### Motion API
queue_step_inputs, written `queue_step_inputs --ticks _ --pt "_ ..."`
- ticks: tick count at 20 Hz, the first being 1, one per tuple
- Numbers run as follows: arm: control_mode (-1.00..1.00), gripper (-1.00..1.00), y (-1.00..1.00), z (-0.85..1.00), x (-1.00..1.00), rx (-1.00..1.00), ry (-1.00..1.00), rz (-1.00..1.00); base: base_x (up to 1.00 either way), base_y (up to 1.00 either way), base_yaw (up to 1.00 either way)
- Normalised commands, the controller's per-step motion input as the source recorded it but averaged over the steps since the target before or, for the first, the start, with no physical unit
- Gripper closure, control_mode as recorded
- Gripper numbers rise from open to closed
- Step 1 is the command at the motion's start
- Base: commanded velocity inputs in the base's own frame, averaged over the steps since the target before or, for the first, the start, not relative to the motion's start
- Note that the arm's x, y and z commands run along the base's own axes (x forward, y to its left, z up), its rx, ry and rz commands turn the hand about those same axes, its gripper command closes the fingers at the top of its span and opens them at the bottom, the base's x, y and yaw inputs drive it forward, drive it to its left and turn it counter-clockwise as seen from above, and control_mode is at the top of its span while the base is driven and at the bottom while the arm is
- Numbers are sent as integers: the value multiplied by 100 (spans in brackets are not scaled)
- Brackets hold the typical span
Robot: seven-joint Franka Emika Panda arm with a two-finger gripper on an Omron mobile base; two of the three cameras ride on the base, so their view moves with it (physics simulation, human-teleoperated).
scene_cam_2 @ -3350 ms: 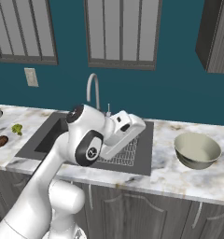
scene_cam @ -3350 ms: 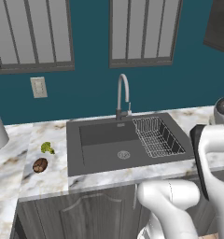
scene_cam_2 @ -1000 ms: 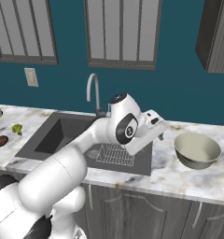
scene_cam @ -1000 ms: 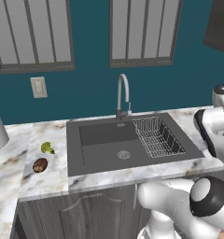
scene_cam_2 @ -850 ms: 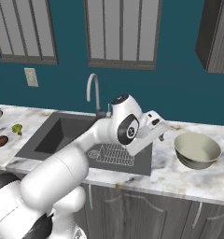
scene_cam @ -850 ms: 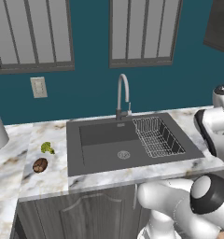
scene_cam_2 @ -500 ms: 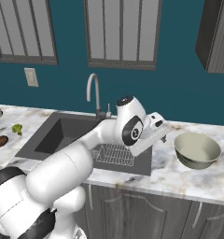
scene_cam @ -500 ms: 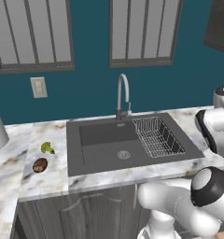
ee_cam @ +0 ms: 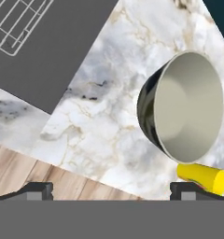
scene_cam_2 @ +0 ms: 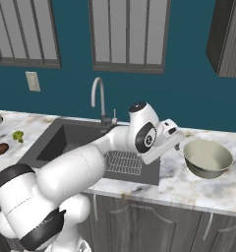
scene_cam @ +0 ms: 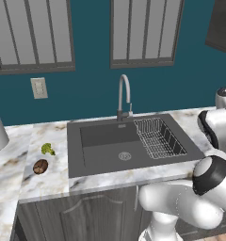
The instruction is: Remove the broccoli and potato from the sink. Then move the bowl and cup from the counter to the sink for washing.
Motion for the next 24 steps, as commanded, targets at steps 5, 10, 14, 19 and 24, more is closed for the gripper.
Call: queue_step_inputs --ticks 5,10,14,19,24 --pt "-100 -100 -13 -9 11 4 0 -3 0 0 0" --pt "-100 -100 -8 -13 13 4 0 -4 0 0 0" --pt "-100 -100 -12 -14 11 1 -2 0 0 0 0" --pt "-100 -100 -7 -17 9 0 -5 0 0 0 0" --pt "-100 -100 -8 -15 11 0 -7 0 0 0 0"
